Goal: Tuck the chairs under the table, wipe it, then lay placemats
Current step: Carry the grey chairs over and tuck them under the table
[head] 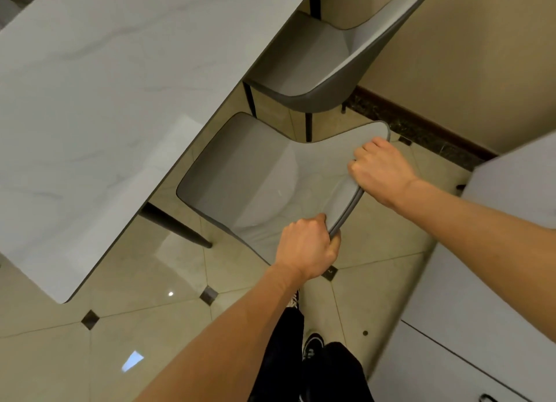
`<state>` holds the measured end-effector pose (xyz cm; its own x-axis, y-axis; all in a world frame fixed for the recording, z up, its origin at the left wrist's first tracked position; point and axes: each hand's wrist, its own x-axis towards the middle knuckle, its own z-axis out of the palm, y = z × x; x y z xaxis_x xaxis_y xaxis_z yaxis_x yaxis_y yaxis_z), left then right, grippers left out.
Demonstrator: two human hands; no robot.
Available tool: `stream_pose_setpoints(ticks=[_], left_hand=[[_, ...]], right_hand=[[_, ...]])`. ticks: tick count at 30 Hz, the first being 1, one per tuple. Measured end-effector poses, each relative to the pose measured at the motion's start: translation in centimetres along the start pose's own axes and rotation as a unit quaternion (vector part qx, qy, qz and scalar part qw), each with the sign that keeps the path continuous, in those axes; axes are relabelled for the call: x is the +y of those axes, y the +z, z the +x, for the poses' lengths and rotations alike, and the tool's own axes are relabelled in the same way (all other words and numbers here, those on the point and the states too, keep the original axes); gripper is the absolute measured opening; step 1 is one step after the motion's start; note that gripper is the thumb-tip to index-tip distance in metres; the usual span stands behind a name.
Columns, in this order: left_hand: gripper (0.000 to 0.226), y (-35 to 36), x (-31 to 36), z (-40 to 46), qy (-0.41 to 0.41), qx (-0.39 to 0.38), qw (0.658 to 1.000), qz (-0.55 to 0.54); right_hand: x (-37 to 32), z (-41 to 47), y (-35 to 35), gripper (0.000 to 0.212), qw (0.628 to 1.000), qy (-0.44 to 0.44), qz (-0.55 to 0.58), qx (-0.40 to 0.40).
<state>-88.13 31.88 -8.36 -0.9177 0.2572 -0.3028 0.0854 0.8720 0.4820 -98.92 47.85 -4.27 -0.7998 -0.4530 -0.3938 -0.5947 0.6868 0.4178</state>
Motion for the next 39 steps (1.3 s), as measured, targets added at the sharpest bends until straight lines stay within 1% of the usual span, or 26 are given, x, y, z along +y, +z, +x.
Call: stream_pose_setpoints(ticks=[2, 4, 6, 8, 10, 12, 14, 15, 17, 19, 20, 21, 23, 26, 28, 32, 34, 36, 39], left_hand=[[0.030, -0.1, 0.1, -0.2, -0.006, 0.003, 1.000, 0.014], [0.030, -0.4, 0.2, -0.8, -0.024, 0.002, 1.000, -0.002], [0.034, -0.5, 0.3, -1.2, -0.051, -0.008, 0.998, -0.039], [0.041, -0.7, -0.2, -3.1, -0.087, -0.035, 0.991, -0.099], [0.044, -0.7, -1.0, -4.2, -0.098, -0.080, 0.985, -0.121], [0.038, -2.1, -2.6, -7.1, -0.097, -0.124, 0.983, -0.095], [0.035, -4.0, -4.8, -10.0, -0.107, -0.156, 0.978, -0.092], [0.038, -5.1, -5.9, -11.3, -0.115, -0.166, 0.975, -0.095], [0.042, -7.3, -8.5, -13.7, -0.140, -0.174, 0.970, -0.097], [0.043, -9.8, -10.9, -15.4, -0.171, -0.172, 0.965, -0.103], [0.045, -11.5, -12.5, -16.2, -0.178, -0.164, 0.964, -0.111], [0.046, -12.8, -13.8, -16.9, -0.182, -0.160, 0.963, -0.117], [0.048, -15.4, -16.5, -17.9, -0.179, -0.152, 0.965, -0.117], [0.044, -19.1, -21.1, -19.3, -0.176, -0.133, 0.967, -0.125], [0.042, -21.4, -24.6, -20.6, -0.177, -0.119, 0.969, -0.124], [0.054, -25.3, -31.2, -22.4, -0.183, -0.105, 0.971, -0.110], [0.054, -27.1, -34.1, -23.2, -0.183, -0.101, 0.972, -0.109], [0.052, -28.8, -37.0, -23.7, -0.185, -0.095, 0.971, -0.119], [0.040, -30.9, -40.7, -23.6, -0.191, -0.093, 0.970, -0.119]], right_hand=[[-0.3, -0.3, -0.2, 0.023, 1.000, 0.018, -0.007, -0.006], [-0.9, -0.7, -0.4, 0.032, 0.999, 0.049, -0.011, -0.009], [-2.0, -1.2, -1.0, 0.049, 0.994, 0.103, -0.005, -0.022], [-3.8, -2.5, -2.2, 0.067, 0.986, 0.163, 0.024, -0.036], [-4.6, -2.9, -2.4, 0.077, 0.981, 0.186, 0.034, -0.052], [-5.8, -3.9, -3.1, 0.073, 0.985, 0.165, 0.017, -0.050], [-7.1, -4.8, -4.3, 0.062, 0.990, 0.128, -0.007, -0.049], [-8.0, -5.1, -5.0, 0.056, 0.993, 0.104, -0.009, -0.057], [-10.4, -5.7, -7.1, 0.046, 0.993, 0.040, 0.005, -0.115], [-12.9, -5.7, -9.9, 0.039, 0.980, -0.030, 0.061, -0.186], [-14.4, -5.2, -12.1, 0.035, 0.974, -0.056, 0.082, -0.204], [-15.8, -4.6, -13.7, 0.032, 0.971, -0.074, 0.100, -0.205], [-18.7, -3.1, -17.0, 0.027, 0.977, -0.085, 0.115, -0.159], [-23.7, -0.1, -21.4, 0.021, 0.988, -0.072, 0.112, -0.080], [-27.4, 2.1, -24.1, 0.020, 0.990, -0.065, 0.119, -0.047], [-33.0, 5.8, -28.6, 0.019, 0.987, -0.055, 0.150, -0.003], [-34.9, 7.3, -30.4, 0.017, 0.987, -0.055, 0.151, 0.013], [-36.4, 9.1, -32.2, 0.015, 0.988, -0.047, 0.148, 0.024], [-37.7, 11.7, -34.3, 0.013, 0.988, -0.036, 0.145, 0.027]])
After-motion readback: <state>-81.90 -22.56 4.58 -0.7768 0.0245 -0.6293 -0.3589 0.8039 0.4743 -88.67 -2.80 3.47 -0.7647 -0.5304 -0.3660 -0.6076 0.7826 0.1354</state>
